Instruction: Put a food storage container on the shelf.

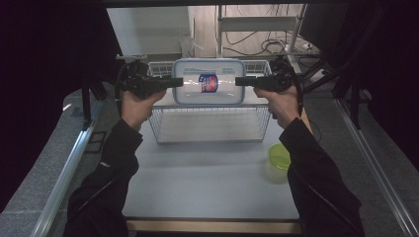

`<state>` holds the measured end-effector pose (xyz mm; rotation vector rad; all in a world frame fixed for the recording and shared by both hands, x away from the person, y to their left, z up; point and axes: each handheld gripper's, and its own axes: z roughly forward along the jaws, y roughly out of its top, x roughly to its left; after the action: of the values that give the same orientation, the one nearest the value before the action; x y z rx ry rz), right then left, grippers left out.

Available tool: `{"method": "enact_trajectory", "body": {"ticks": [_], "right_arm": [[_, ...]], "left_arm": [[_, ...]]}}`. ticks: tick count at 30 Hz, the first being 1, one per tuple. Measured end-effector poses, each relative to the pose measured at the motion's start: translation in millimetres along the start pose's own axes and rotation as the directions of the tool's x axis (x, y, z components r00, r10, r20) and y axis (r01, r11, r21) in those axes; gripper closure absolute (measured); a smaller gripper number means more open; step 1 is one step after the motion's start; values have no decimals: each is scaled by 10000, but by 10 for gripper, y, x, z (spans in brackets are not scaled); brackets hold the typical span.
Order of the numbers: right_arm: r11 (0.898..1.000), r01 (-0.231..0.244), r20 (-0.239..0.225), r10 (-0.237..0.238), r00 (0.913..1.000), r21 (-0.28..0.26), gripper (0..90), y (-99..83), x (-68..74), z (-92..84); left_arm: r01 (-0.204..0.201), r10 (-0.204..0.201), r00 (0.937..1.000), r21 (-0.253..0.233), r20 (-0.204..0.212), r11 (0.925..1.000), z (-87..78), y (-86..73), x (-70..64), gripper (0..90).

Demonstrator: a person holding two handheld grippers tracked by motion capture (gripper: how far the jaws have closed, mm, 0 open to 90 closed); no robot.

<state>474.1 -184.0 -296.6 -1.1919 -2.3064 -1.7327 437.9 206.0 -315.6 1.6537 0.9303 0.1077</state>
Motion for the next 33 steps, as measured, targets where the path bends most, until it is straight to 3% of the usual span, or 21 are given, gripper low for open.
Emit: {"method": "enact_trajectory", "body": {"ticks": [8, 13, 19, 23, 33], "right_arm": [[9998, -211, 120, 212, 9997, -73, 532, 67, -78, 96], [9987, -486, -83, 485, 9988, -124, 534, 66, -135, 117], [9994, -248, -74, 247, 9997, -222, 533, 51, -142, 112], [9996, -71, 22, 72, 10000, -258, 531, 26, -126, 111], [9995, 105, 320, -95, 9994, -296, 499, 20, -97, 141]], "left_arm": [[340, -339, 9994, -71, 15, 9994, 50, -14, 109, 488], [249, -249, 9997, -1, -77, 9997, 57, 10, 107, 487], [-248, 251, 9992, 98, -305, 9996, 64, -13, 76, 465], [-647, 673, 9952, 386, -714, 9972, 78, -40, 63, 435], [-712, 752, 9931, 464, -900, 9964, 86, -68, 48, 409]]}}
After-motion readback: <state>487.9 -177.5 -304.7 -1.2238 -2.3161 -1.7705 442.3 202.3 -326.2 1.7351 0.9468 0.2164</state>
